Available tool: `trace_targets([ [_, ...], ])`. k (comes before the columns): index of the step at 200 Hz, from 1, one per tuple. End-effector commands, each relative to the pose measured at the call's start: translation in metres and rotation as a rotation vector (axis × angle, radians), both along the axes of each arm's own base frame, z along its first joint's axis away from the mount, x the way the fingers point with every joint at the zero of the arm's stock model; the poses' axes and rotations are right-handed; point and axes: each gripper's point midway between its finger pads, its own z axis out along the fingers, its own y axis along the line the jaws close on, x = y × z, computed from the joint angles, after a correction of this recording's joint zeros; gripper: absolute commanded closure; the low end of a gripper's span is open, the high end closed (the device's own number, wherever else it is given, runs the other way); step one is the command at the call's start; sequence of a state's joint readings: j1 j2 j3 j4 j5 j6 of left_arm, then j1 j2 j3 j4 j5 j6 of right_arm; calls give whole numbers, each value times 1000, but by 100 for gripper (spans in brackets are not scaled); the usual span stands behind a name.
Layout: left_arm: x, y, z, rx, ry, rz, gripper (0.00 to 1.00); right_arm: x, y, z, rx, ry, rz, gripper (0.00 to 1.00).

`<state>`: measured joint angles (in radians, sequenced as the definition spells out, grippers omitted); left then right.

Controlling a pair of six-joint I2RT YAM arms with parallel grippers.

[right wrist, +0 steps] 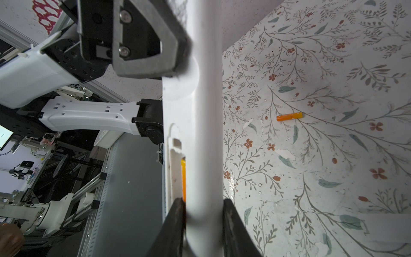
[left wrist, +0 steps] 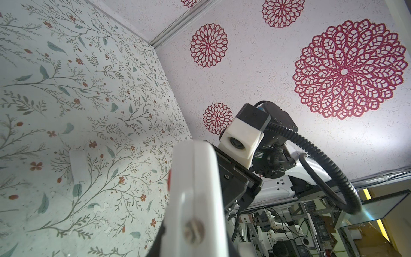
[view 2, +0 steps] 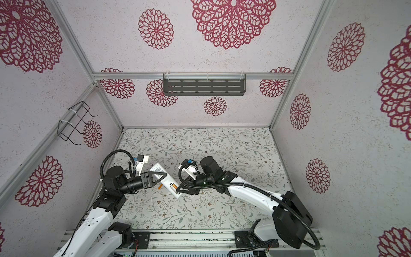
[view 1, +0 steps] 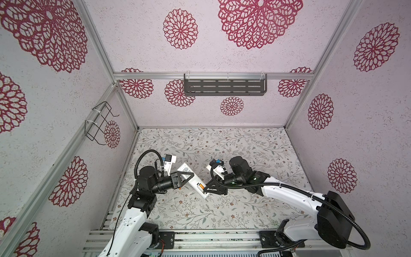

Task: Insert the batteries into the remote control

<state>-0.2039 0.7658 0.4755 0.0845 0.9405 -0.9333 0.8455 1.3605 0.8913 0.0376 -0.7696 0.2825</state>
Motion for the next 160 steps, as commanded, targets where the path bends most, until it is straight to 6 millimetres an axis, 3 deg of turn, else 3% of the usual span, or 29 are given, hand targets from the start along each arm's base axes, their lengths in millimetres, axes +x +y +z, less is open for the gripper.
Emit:
trace_targets([
  [1,-4,-2,23,-27,-72,-23,100,12,-1,-2,-7,2,-46,77],
  [18,-3,-1,22,-23,-73,-17,100,12,-1,1,-1,-7,-47,74],
  [37,0,2,18,7,-67,9,100,14,-3,8,4,-33,-65,61],
  [62,9,13,5,126,-44,96,100,17,-7,14,1,-73,-92,37],
  [78,15,23,-3,215,-24,157,100,20,-9,14,-10,-87,-113,29],
  [109,26,48,-21,403,22,274,100,35,-15,8,-54,-117,-206,20],
  [160,40,96,-36,718,63,439,100,67,-23,-16,-233,-218,-439,15],
])
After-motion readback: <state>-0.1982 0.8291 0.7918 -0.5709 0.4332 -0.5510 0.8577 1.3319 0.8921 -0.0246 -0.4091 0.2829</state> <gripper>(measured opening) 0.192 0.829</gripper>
